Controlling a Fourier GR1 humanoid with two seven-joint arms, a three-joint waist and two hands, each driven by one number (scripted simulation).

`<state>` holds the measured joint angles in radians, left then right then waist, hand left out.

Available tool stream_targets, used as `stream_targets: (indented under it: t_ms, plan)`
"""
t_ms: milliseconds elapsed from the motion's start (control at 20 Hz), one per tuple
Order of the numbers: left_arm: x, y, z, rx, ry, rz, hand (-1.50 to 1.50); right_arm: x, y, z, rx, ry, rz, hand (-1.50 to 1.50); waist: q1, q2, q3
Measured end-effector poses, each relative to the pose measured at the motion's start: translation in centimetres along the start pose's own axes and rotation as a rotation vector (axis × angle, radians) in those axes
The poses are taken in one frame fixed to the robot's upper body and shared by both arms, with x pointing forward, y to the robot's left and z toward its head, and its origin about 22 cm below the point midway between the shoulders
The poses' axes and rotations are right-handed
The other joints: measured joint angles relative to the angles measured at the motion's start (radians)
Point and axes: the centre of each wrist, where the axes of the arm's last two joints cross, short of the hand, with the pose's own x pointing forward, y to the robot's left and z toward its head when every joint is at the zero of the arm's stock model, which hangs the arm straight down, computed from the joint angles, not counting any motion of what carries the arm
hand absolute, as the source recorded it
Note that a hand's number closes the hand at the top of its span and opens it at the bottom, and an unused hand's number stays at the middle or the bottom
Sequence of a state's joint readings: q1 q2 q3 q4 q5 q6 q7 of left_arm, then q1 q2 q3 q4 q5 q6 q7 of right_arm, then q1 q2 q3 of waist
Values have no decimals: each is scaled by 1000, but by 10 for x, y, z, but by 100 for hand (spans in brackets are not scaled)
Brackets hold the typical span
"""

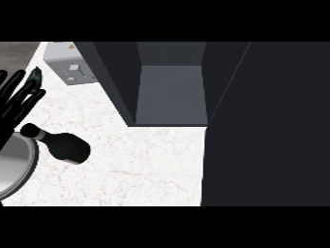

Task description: Pick up the wine, place it into the cabinet and close the cabinet

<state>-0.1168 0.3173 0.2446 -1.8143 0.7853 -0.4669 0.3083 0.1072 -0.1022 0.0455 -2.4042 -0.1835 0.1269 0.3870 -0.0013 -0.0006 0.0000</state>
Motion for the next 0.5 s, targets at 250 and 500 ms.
stream_targets:
  t_ms: [250,500]
  plan:
    - [-9,20,12,42,9,-24,-150,-3,1,3,9,0,-4,-150,-1,0,0]
    - [-15,37,17,67,22,-40,-150,-3,-2,3,3,2,-2,-150,-2,0,0]
